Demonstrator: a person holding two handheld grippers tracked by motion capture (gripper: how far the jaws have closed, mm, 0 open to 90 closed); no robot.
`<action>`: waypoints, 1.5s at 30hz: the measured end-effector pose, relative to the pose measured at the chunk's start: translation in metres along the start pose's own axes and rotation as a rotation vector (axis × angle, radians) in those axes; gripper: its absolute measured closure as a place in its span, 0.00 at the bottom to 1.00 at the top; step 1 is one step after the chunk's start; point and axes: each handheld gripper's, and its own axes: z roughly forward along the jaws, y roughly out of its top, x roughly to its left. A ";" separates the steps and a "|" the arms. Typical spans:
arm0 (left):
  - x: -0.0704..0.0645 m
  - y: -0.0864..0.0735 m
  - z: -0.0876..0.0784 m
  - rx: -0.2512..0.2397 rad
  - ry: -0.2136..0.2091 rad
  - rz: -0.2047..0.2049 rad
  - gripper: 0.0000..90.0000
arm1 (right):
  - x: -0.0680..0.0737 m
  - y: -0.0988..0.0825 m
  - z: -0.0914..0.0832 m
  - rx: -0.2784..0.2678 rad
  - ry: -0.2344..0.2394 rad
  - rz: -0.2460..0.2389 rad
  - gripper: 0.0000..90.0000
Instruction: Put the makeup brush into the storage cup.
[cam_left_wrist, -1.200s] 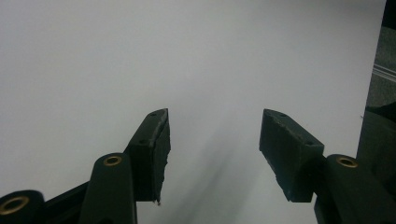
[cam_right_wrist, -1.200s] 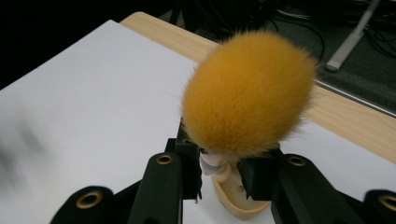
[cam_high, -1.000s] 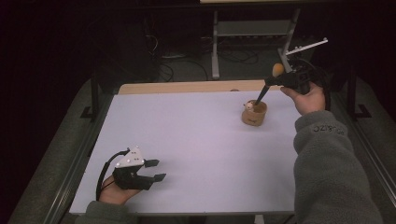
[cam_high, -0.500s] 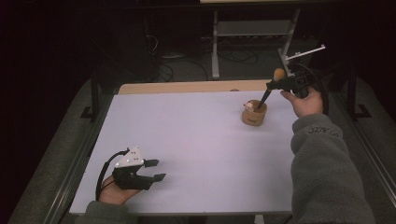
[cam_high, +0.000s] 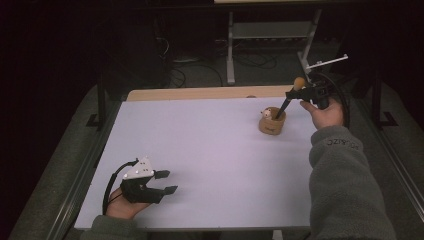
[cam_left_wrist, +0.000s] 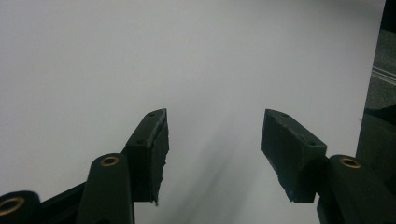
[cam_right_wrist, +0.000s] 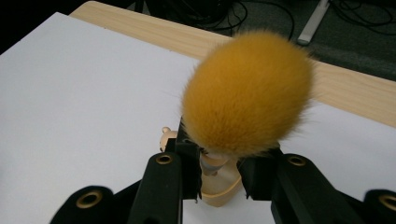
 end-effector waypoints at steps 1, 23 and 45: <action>0.000 0.000 0.000 0.000 0.001 -0.001 0.46 | 0.000 0.000 0.001 0.001 -0.004 0.000 0.78; 0.000 -0.001 -0.001 -0.007 0.000 -0.018 0.43 | -0.003 -0.018 0.024 0.028 -0.011 0.027 0.78; 0.000 -0.001 -0.001 -0.009 -0.002 -0.020 0.43 | -0.016 -0.039 0.033 0.029 0.022 0.109 0.76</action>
